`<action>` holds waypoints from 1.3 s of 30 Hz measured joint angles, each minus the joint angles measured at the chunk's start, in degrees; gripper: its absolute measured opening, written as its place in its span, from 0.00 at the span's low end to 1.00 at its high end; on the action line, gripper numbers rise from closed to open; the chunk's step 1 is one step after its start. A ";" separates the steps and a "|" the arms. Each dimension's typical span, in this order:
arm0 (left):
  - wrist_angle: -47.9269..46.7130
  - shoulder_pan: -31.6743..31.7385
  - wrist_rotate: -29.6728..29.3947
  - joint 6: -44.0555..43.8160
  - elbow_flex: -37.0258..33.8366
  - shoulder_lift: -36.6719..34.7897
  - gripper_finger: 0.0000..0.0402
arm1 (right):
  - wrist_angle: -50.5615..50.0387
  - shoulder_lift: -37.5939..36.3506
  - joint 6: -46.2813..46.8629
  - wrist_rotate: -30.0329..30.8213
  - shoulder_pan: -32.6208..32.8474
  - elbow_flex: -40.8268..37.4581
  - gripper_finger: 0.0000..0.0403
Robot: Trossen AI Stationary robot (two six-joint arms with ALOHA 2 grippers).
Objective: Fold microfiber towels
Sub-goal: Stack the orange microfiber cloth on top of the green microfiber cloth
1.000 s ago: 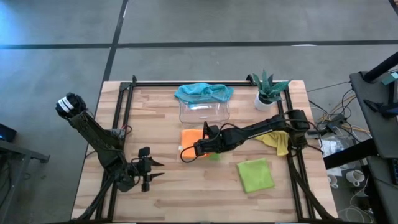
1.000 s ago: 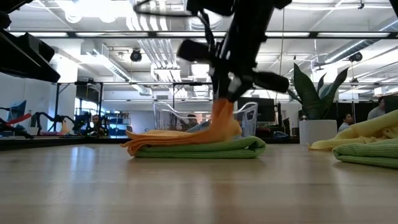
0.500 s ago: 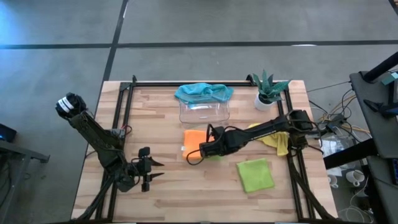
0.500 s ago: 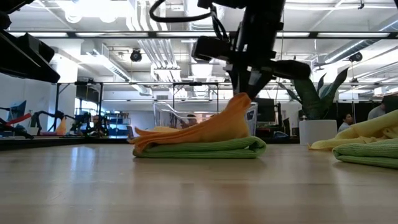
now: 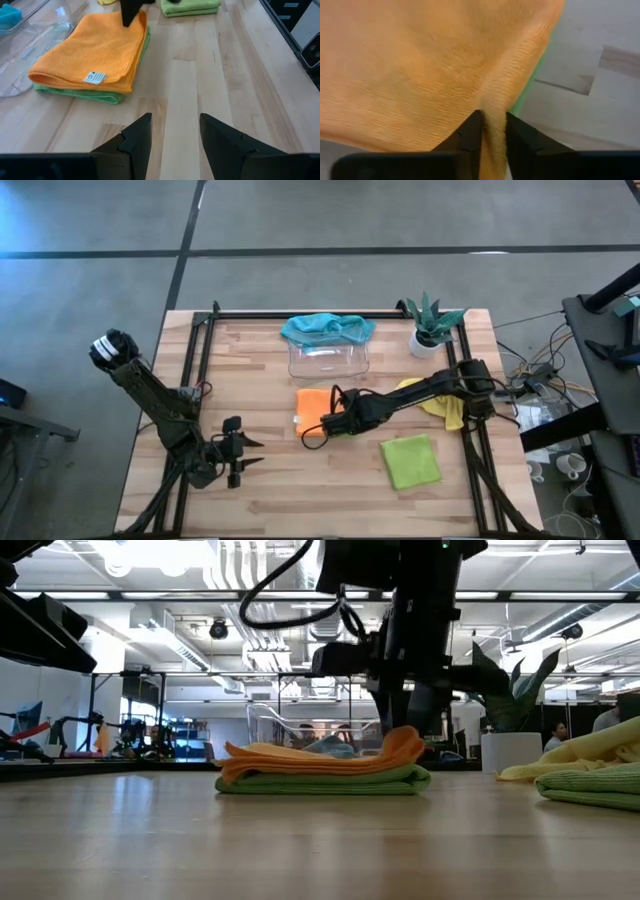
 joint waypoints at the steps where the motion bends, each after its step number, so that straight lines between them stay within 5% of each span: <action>1: 0.02 -0.01 -0.01 0.00 0.00 0.00 0.37 | -0.12 0.11 -0.47 -0.57 0.00 -0.02 0.20; 9: 0.10 0.01 -0.01 0.02 0.00 0.00 0.37 | -5.25 -3.49 -3.58 -0.95 0.61 3.42 0.40; 14: 5.15 1.91 -2.12 2.37 -0.02 0.00 0.37 | -4.45 -3.64 -13.13 2.01 1.95 6.14 0.45; 23: 12.99 11.10 -1.55 16.16 8.03 13.95 0.37 | -1.60 -4.18 -33.34 11.79 5.26 9.72 0.44; 31: 9.22 20.33 5.89 18.37 18.43 27.63 0.41 | -12.62 -8.80 -33.35 17.30 8.85 11.26 0.42; 39: 1.56 25.41 7.33 16.90 20.61 32.61 0.55 | -12.90 -10.22 -30.27 18.68 11.90 9.29 0.39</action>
